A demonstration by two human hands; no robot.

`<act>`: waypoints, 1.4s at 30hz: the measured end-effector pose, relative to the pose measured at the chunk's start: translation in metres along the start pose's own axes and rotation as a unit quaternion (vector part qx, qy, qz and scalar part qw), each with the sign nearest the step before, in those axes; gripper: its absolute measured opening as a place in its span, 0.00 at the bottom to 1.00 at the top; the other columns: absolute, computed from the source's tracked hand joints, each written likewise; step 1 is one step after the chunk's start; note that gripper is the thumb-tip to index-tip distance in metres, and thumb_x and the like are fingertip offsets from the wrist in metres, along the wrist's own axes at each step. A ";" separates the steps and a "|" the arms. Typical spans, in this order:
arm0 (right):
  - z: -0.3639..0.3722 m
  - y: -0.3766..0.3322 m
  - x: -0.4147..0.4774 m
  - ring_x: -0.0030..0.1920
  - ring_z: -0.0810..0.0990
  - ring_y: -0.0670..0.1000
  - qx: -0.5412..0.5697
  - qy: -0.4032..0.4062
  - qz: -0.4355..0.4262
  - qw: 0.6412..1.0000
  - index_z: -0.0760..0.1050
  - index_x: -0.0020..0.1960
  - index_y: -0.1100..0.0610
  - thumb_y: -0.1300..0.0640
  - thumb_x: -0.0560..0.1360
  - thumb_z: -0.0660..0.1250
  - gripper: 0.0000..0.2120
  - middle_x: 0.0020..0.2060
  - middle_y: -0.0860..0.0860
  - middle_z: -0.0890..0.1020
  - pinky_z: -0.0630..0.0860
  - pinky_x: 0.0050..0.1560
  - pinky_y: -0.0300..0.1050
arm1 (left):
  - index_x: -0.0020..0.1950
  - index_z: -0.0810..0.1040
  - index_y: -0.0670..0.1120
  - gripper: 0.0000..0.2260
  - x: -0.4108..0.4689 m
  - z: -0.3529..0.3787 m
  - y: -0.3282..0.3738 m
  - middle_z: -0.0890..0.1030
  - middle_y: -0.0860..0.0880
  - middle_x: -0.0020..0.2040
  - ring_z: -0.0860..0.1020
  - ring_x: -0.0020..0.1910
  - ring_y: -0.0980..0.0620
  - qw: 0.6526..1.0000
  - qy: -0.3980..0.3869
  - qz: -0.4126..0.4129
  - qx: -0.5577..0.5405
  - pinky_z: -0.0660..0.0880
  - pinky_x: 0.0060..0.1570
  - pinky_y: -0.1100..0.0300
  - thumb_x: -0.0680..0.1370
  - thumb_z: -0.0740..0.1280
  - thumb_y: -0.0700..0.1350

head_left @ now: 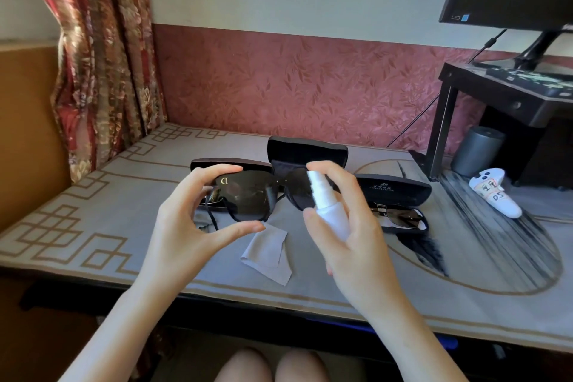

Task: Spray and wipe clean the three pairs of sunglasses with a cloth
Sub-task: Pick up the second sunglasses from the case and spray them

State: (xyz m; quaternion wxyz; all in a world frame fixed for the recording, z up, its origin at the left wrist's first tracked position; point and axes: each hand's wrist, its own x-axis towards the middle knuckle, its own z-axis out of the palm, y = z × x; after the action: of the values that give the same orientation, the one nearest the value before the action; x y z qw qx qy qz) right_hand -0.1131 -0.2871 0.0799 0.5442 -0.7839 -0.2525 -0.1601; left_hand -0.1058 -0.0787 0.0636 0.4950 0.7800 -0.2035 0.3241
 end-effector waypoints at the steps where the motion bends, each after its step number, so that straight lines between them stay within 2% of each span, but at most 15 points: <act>1: 0.004 -0.004 0.000 0.35 0.76 0.39 -0.004 -0.014 -0.008 1.000 0.66 0.64 0.38 0.63 0.79 0.63 0.23 0.52 0.32 0.76 0.70 0.38 0.32 | 0.61 0.73 0.61 0.27 0.000 0.001 0.001 0.78 0.61 0.57 0.77 0.61 0.56 1.000 -0.001 0.001 0.009 0.70 0.63 0.64 0.63 0.76 0.58; 4: 0.016 -0.009 0.001 0.41 0.77 0.38 -0.035 -0.033 -0.026 0.999 0.65 0.64 0.37 0.63 0.79 0.63 0.23 0.48 0.31 0.76 0.69 0.42 0.28 | 0.62 0.74 0.56 0.28 -0.001 0.005 0.001 0.78 0.60 0.57 0.77 0.60 0.54 1.000 -0.002 0.001 0.028 0.72 0.62 0.59 0.64 0.76 0.58; 8: 0.022 -0.006 0.002 0.35 0.74 0.42 -0.049 -0.032 -0.014 0.998 0.64 0.63 0.36 0.58 0.78 0.61 0.21 0.44 0.36 0.76 0.67 0.36 0.29 | 0.62 0.75 0.53 0.28 -0.002 0.006 0.001 0.78 0.62 0.56 0.76 0.60 0.57 0.999 0.001 0.004 0.050 0.71 0.62 0.60 0.65 0.75 0.59; 16: 0.014 -0.003 0.000 0.36 0.75 0.38 -0.027 0.007 -0.020 0.999 0.67 0.65 0.41 0.64 0.79 0.63 0.23 0.45 0.32 0.75 0.67 0.39 0.26 | 0.62 0.74 0.53 0.28 -0.002 0.005 -0.002 0.77 0.62 0.57 0.76 0.61 0.57 0.999 0.002 0.004 0.053 0.71 0.62 0.61 0.65 0.75 0.58; 18: 0.011 0.000 -0.001 0.45 0.75 0.32 -0.018 0.027 -0.021 0.999 0.67 0.67 0.43 0.63 0.78 0.64 0.22 0.50 0.32 0.76 0.67 0.47 0.24 | 0.62 0.74 0.54 0.28 -0.002 0.005 -0.003 0.78 0.61 0.57 0.76 0.61 0.57 0.999 0.003 0.001 0.051 0.70 0.62 0.62 0.65 0.75 0.58; 20: 0.004 0.013 0.000 0.55 0.73 0.29 -0.020 0.054 -0.009 0.998 0.65 0.68 0.44 0.60 0.78 0.63 0.22 0.58 0.27 0.72 0.64 0.53 0.22 | 0.62 0.74 0.55 0.28 -0.003 0.004 -0.004 0.78 0.61 0.57 0.76 0.61 0.56 0.999 0.005 -0.004 0.047 0.70 0.63 0.61 0.65 0.75 0.59; 23: -0.012 0.038 -0.001 0.54 0.72 0.28 -0.051 0.052 0.048 0.996 0.62 0.69 0.37 0.58 0.79 0.60 0.23 0.59 0.21 0.68 0.65 0.52 0.22 | 0.61 0.74 0.58 0.27 -0.003 0.000 -0.006 0.78 0.61 0.58 0.76 0.62 0.55 0.999 0.010 -0.013 0.037 0.71 0.63 0.60 0.64 0.75 0.59; 26: -0.024 0.060 -0.011 0.45 0.74 0.34 -0.040 0.058 0.109 0.991 0.62 0.65 0.32 0.60 0.81 0.60 0.24 0.55 0.24 0.72 0.69 0.49 0.35 | 0.61 0.74 0.59 0.27 -0.004 -0.002 -0.007 0.78 0.61 0.57 0.77 0.61 0.55 0.999 0.015 -0.019 0.030 0.71 0.63 0.60 0.63 0.75 0.59; 28: -0.025 0.061 -0.015 0.43 0.71 0.37 -0.005 0.074 0.112 0.991 0.64 0.66 0.33 0.54 0.78 0.61 0.22 0.49 0.33 0.74 0.66 0.53 0.45 | 0.61 0.74 0.59 0.27 -0.005 -0.002 -0.009 0.78 0.61 0.58 0.77 0.61 0.55 0.999 0.013 -0.021 0.032 0.70 0.63 0.61 0.63 0.75 0.59; 30: -0.022 0.049 -0.014 0.44 0.70 0.38 0.019 0.066 0.084 0.994 0.65 0.67 0.36 0.50 0.75 0.61 0.22 0.46 0.36 0.73 0.65 0.53 0.48 | 0.61 0.74 0.57 0.28 -0.005 0.000 -0.010 0.78 0.61 0.58 0.76 0.62 0.56 0.999 0.011 -0.022 0.038 0.69 0.63 0.64 0.64 0.75 0.59; 32: -0.014 0.029 -0.008 0.47 0.72 0.35 0.030 0.023 0.035 0.999 0.66 0.68 0.38 0.54 0.77 0.63 0.22 0.52 0.35 0.76 0.66 0.55 0.44 | 0.62 0.74 0.55 0.28 -0.005 0.003 -0.010 0.78 0.61 0.58 0.76 0.62 0.56 0.999 0.006 -0.020 0.044 0.68 0.62 0.67 0.64 0.75 0.59; 34: -0.002 0.011 -0.004 0.59 0.73 0.33 0.013 -0.019 -0.017 1.000 0.66 0.69 0.41 0.63 0.78 0.63 0.25 0.63 0.32 0.74 0.64 0.60 0.31 | 0.62 0.75 0.54 0.28 -0.004 0.005 -0.008 0.78 0.61 0.57 0.76 0.62 0.55 0.999 0.000 -0.015 0.048 0.68 0.62 0.67 0.64 0.75 0.58; 36: 0.010 0.003 -0.001 0.64 0.70 0.32 -0.007 -0.045 -0.030 0.998 0.66 0.68 0.42 0.65 0.79 0.62 0.25 0.63 0.29 0.71 0.62 0.60 0.24 | 0.62 0.75 0.54 0.28 -0.004 0.006 -0.007 0.78 0.61 0.57 0.76 0.61 0.56 0.999 -0.002 -0.009 0.052 0.69 0.62 0.66 0.64 0.75 0.59; 39: 0.020 0.003 0.002 0.54 0.76 0.39 -0.037 -0.055 -0.010 0.998 0.63 0.64 0.34 0.59 0.78 0.60 0.23 0.56 0.30 0.73 0.69 0.52 0.28 | 0.62 0.74 0.54 0.29 -0.005 0.005 -0.006 0.78 0.60 0.56 0.77 0.60 0.55 0.999 -0.002 -0.012 0.050 0.71 0.61 0.63 0.64 0.75 0.59; 42: 0.021 0.007 0.004 0.44 0.75 0.46 -0.056 -0.049 0.004 0.997 0.61 0.62 0.33 0.61 0.79 0.60 0.25 0.48 0.38 0.76 0.71 0.46 0.34 | 0.62 0.74 0.54 0.29 -0.006 0.005 -0.006 0.78 0.60 0.56 0.77 0.60 0.55 0.999 0.001 -0.013 0.051 0.71 0.61 0.63 0.64 0.75 0.59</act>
State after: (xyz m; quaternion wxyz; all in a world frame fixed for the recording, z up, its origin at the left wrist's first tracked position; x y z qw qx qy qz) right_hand -0.1060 -0.2684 0.0691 0.4870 -0.8211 -0.2665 -0.1329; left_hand -0.1047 -0.0802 0.0541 0.4594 0.8064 -0.1761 0.3280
